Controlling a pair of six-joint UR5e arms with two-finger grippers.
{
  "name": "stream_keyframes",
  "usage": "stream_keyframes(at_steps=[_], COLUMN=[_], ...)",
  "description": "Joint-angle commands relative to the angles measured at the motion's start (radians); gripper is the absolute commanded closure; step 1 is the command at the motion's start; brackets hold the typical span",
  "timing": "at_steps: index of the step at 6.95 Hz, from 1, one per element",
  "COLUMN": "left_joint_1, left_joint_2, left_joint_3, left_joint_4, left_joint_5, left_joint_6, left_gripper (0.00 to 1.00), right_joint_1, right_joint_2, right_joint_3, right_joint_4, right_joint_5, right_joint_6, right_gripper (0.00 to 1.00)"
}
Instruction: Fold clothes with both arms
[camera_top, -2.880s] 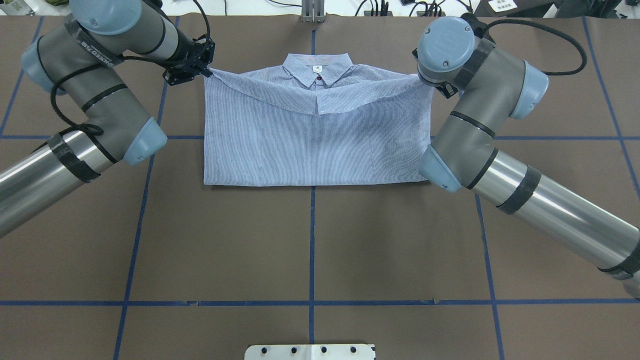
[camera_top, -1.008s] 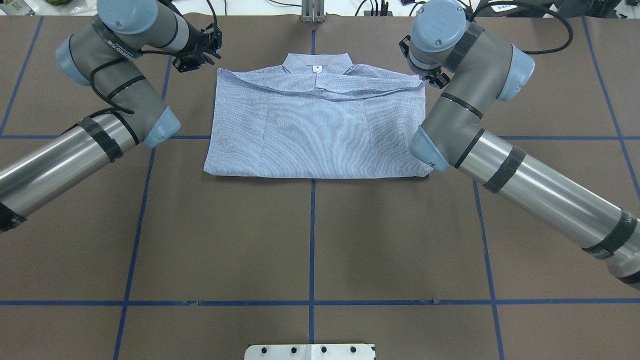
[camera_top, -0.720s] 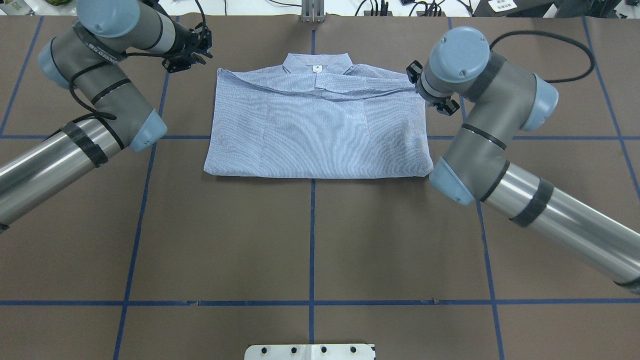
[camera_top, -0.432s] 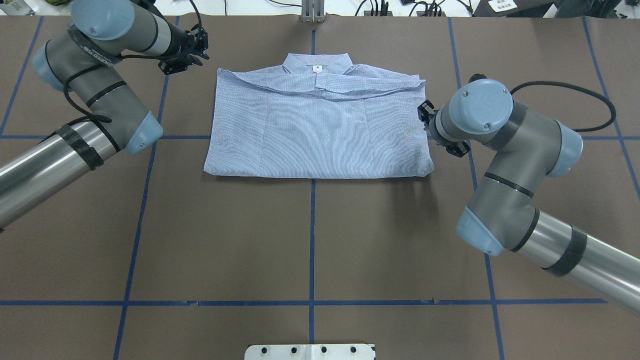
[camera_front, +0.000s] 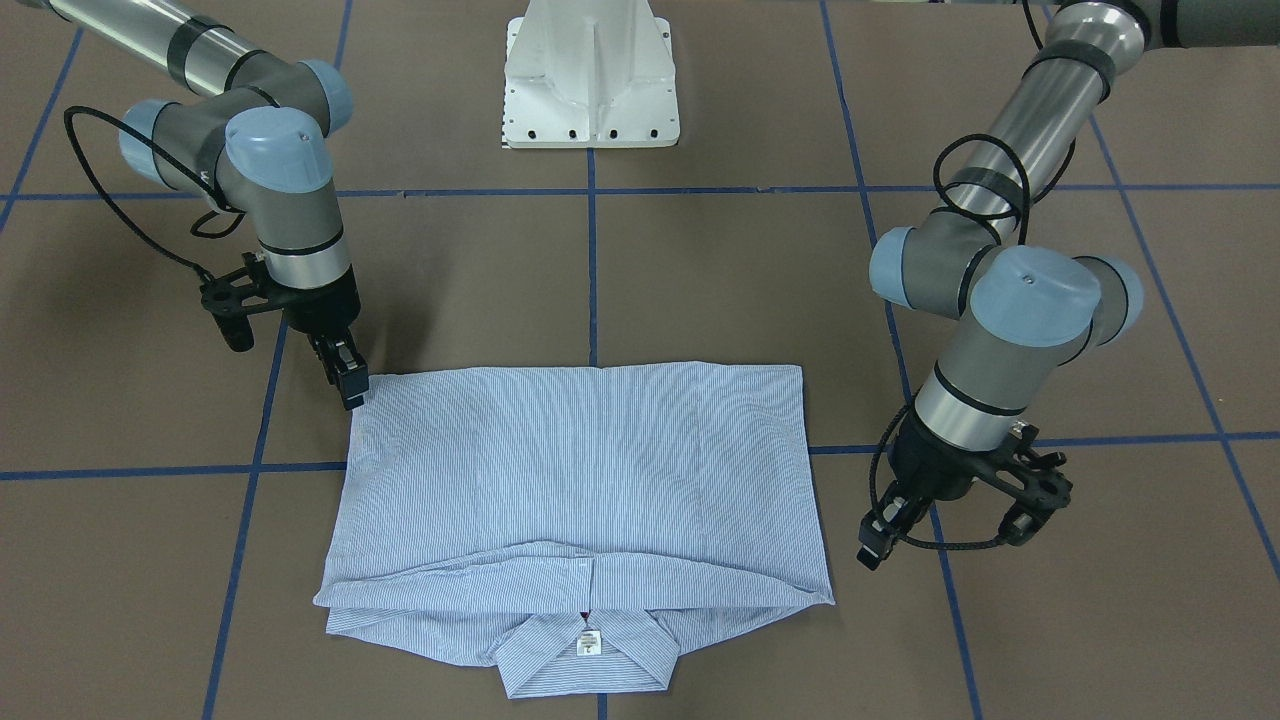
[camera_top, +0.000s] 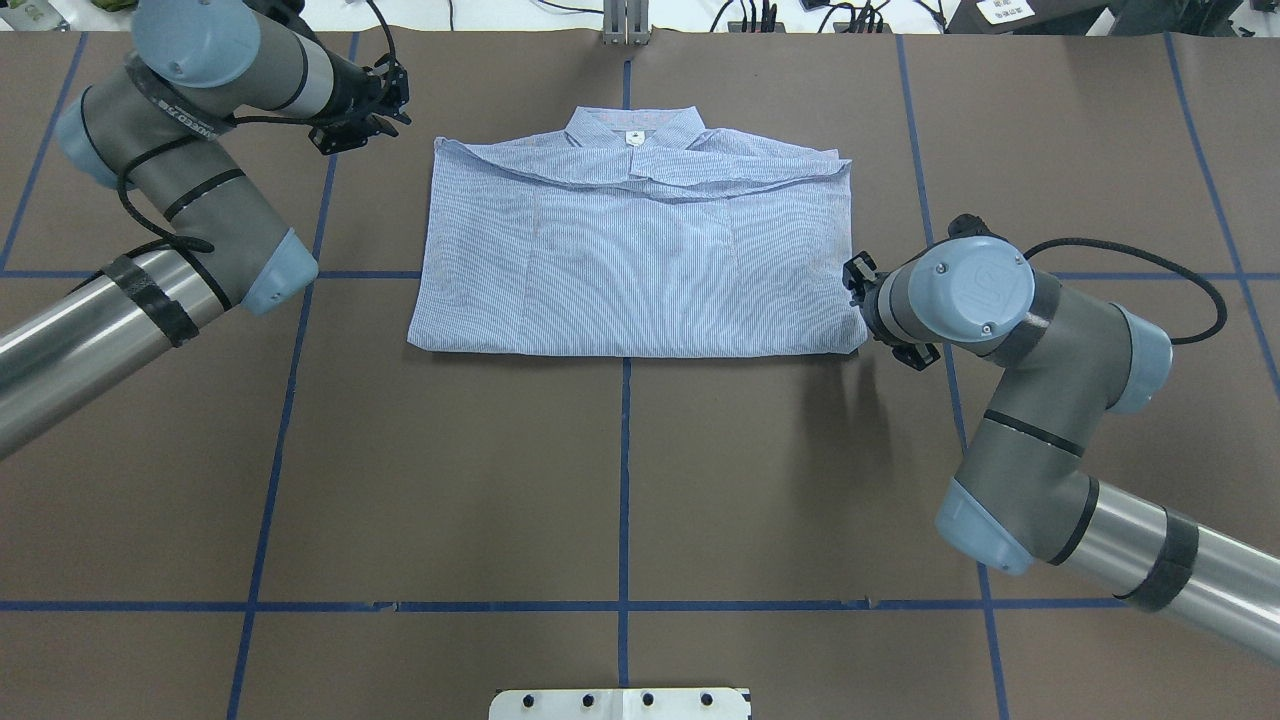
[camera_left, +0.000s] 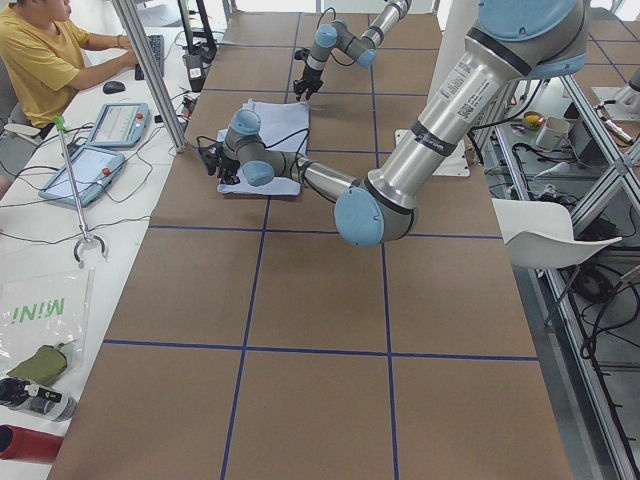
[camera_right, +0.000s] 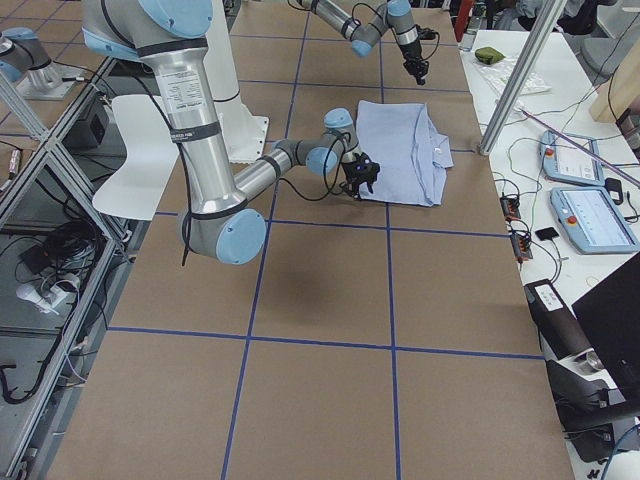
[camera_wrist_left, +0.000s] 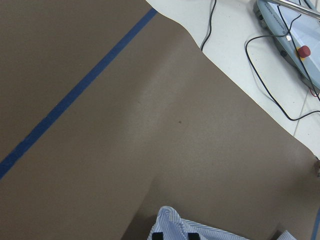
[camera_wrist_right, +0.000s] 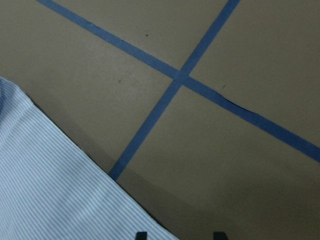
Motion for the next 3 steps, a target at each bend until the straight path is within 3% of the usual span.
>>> stream_keyframes(at_steps=[1, 3], left_joint_1=[0.001, 0.001], left_joint_2=[0.005, 0.006], left_joint_3=[-0.004, -0.004], left_joint_4=[0.002, 0.002], left_joint_5=[0.003, 0.015], left_joint_6=[0.0, 0.0], left_gripper=[0.72, 0.72], right_joint_1=[-0.021, -0.04], right_joint_2=[-0.017, -0.017], right_joint_3=[-0.004, -0.012], right_joint_4=[0.053, 0.053], right_joint_5=[-0.009, -0.021], right_joint_6=[0.017, 0.015], right_gripper=[0.34, 0.33])
